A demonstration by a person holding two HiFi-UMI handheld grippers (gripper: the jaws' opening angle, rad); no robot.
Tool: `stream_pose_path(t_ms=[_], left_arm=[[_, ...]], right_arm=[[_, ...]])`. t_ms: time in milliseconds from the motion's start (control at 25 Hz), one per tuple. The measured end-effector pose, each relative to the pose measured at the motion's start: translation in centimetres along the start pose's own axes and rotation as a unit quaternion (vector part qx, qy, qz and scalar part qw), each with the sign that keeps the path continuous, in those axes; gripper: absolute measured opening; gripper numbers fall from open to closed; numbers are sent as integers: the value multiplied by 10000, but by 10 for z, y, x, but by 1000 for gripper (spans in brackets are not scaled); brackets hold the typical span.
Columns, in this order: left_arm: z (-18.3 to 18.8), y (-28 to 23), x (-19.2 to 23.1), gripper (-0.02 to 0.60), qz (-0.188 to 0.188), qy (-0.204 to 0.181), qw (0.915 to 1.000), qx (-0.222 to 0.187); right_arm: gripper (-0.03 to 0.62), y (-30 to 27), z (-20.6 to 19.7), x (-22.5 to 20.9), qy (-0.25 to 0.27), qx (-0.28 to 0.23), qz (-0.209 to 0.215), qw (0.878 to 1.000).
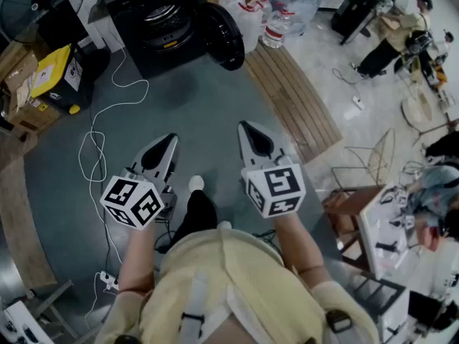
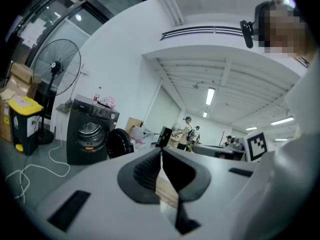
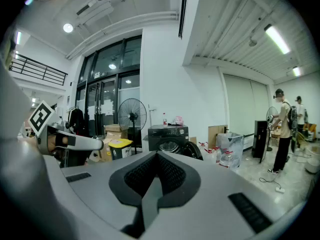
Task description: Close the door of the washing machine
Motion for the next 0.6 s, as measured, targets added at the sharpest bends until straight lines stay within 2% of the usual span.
stream_pose_path(t_ms=[80,400,600], left_arm=[[8,-6,21,12,78,-130,9999,50],[34,-42,91,12,154,-254,9994,199],[53,-58,127,12,204,-241,9993,202]], right_arm=[[3,-23,2,2,46,3,36,10000],[3,-107,9,2,-112,152,19,9998],[5,-153,17,3,-441,115,151,9988]])
Point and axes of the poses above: the fingertips, and each gripper's own axes: y backward along the fingers, x to its left, z out of its top, the point moved 2 cm from there along y, backward along the fingers, and after that the axes turned 6 degrees about -z, right-handed, at the moved point
